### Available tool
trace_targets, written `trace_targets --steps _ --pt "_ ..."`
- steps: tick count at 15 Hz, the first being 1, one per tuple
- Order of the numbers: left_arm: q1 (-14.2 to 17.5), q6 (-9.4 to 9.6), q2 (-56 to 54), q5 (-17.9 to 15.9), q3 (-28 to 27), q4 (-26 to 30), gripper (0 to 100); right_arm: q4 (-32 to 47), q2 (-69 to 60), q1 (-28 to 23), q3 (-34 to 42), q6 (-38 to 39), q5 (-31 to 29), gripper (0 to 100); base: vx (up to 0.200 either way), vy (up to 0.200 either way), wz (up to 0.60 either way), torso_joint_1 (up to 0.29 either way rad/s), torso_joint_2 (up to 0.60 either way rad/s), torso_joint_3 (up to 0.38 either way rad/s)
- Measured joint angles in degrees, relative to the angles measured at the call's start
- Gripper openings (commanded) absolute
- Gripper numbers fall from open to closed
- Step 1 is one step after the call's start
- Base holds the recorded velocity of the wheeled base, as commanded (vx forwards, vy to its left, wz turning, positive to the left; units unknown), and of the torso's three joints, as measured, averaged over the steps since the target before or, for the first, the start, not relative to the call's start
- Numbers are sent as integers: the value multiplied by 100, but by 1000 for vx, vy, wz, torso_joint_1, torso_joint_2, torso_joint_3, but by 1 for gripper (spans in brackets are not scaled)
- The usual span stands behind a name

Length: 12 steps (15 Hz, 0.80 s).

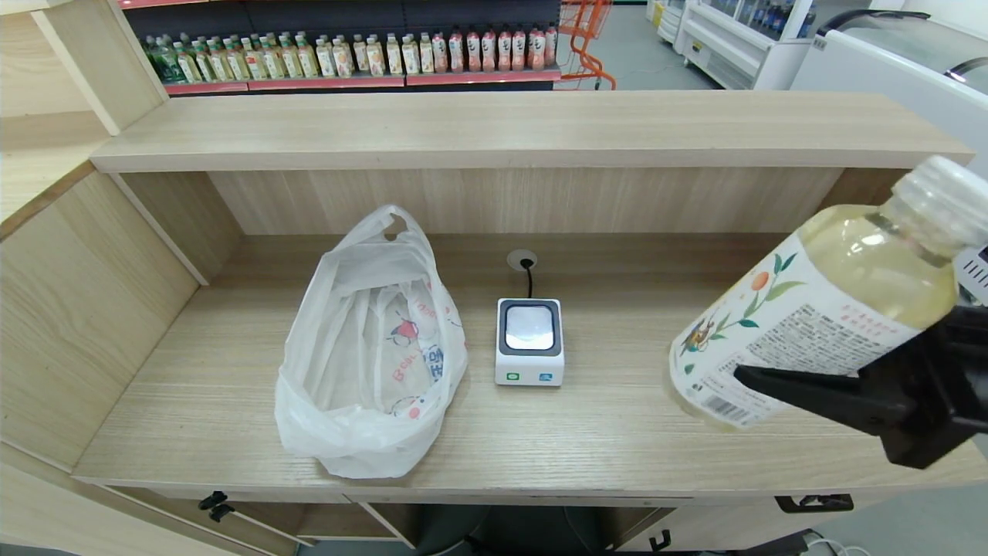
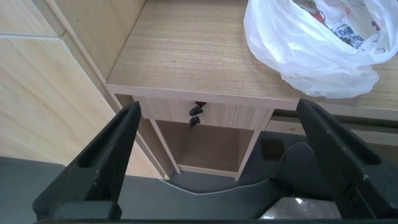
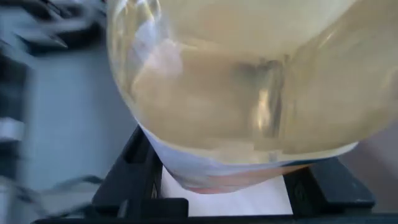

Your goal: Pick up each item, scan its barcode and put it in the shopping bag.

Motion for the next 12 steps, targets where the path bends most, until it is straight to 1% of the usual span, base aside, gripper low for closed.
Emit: trace_targets --steps 1,2,4,6,8,10,12 --pt "0 0 0 0 0 1 100 -7 100 -380 -74 -1156 -60 0 0 0 0 0 0 0" --pt "0 2 0 2 0 0 100 -5 193 -772 -177 -2044 -191 0 0 0 0 0 0 0" --pt "-2 2 0 2 0 1 100 -13 332 -1390 -457 -3073 -712 0 0 0 0 0 0 0" --pt "-6 2 0 0 0 1 100 -18 373 -1597 -584 -3810 -1128 0 0 0 0 0 0 0" --pt "-5 2 0 2 0 0 100 -24 380 -1657 -612 -4372 -1204 0 0 0 0 0 0 0" --pt "-5 2 0 0 0 0 100 -27 378 -1670 -529 -4651 -1220 0 0 0 0 0 0 0" --pt "-5 13 0 0 0 0 100 -33 345 -1681 -367 -4768 -1218 0 0 0 0 0 0 0"
